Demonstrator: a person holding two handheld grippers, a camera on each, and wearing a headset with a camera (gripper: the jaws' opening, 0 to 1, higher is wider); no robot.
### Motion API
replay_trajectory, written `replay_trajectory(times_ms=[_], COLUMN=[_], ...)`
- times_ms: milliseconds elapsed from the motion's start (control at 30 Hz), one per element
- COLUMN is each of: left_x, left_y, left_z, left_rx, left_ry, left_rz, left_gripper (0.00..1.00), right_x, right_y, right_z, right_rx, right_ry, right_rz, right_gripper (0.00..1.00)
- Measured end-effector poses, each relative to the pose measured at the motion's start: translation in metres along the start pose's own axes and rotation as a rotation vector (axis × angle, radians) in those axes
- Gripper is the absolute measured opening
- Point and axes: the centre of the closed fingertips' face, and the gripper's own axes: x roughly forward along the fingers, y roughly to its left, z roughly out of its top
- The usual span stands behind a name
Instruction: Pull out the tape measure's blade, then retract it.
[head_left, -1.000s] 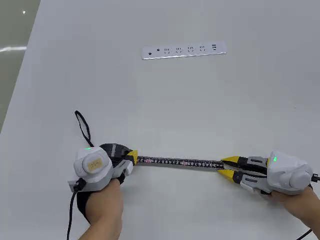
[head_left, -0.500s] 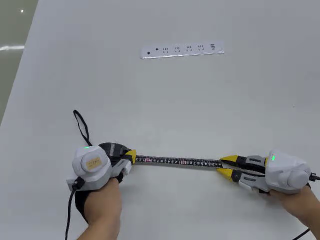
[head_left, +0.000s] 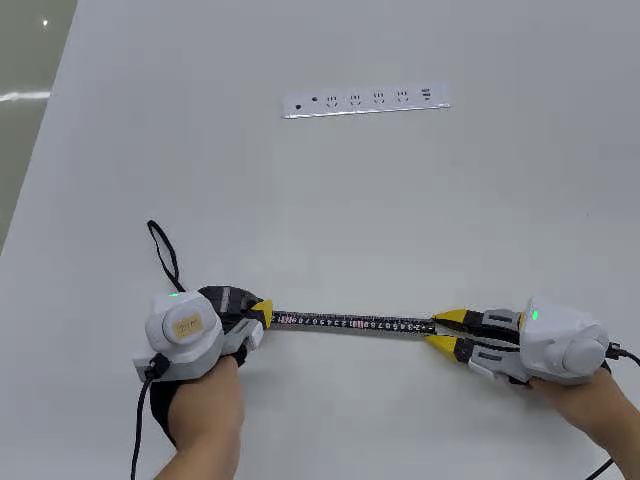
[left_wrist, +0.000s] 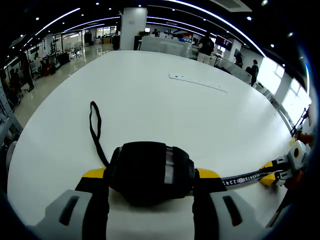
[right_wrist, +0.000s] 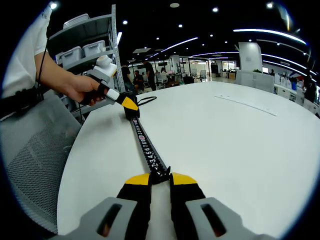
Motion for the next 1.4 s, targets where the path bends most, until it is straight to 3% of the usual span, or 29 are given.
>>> replay_trajectory(times_ms=[1400], left_x=[0.001], left_y=[0.0], left_z=[-0.001], left_rx=[-0.01], left_ry=[0.007], left_rz=[0.002], left_gripper=[0.66], right_x=[0.033], right_y=[0.01], right_z=[0.017], right_rx=[0.0], right_ry=[-0.019], right_rz=[0.059], right_gripper=[0.13])
